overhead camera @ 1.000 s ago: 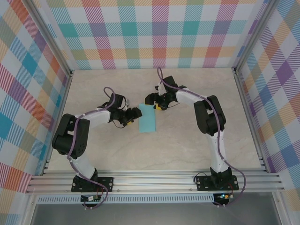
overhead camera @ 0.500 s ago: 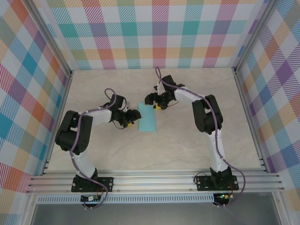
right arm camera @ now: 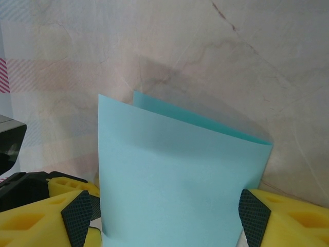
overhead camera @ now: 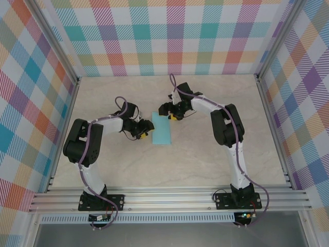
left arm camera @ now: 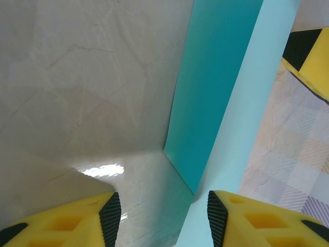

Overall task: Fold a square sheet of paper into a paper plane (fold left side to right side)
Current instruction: Third fold the triangle at the center of the table.

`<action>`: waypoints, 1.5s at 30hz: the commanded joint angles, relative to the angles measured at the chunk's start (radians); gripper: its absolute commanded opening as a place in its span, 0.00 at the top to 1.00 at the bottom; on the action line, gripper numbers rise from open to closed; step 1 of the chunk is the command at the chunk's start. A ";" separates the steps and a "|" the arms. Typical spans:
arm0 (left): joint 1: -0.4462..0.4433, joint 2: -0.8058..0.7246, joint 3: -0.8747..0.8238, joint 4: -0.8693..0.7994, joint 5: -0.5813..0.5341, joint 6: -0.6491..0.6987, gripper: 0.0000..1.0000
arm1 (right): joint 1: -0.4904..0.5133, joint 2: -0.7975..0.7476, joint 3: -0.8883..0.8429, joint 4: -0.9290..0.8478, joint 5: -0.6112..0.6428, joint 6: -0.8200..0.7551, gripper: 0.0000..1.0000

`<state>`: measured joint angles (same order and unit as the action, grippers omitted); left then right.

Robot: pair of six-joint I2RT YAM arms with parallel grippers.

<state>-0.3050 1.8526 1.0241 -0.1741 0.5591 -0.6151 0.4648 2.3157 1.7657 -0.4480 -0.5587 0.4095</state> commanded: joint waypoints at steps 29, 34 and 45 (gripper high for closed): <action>-0.032 0.005 0.023 0.005 0.012 0.030 0.98 | -0.005 -0.271 -0.216 0.044 0.158 -0.162 0.14; -0.037 -0.003 0.027 -0.004 0.021 0.008 1.00 | 0.033 -0.470 -0.502 0.201 0.185 -0.215 0.19; -0.042 0.003 0.047 -0.043 0.048 -0.011 1.00 | 0.400 -0.609 -0.861 0.541 0.599 -0.423 0.21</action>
<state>-0.3332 1.8702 1.0473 -0.1787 0.5865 -0.6140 0.7963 1.7008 0.9085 -0.0444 -0.1337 0.1101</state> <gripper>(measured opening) 0.033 0.795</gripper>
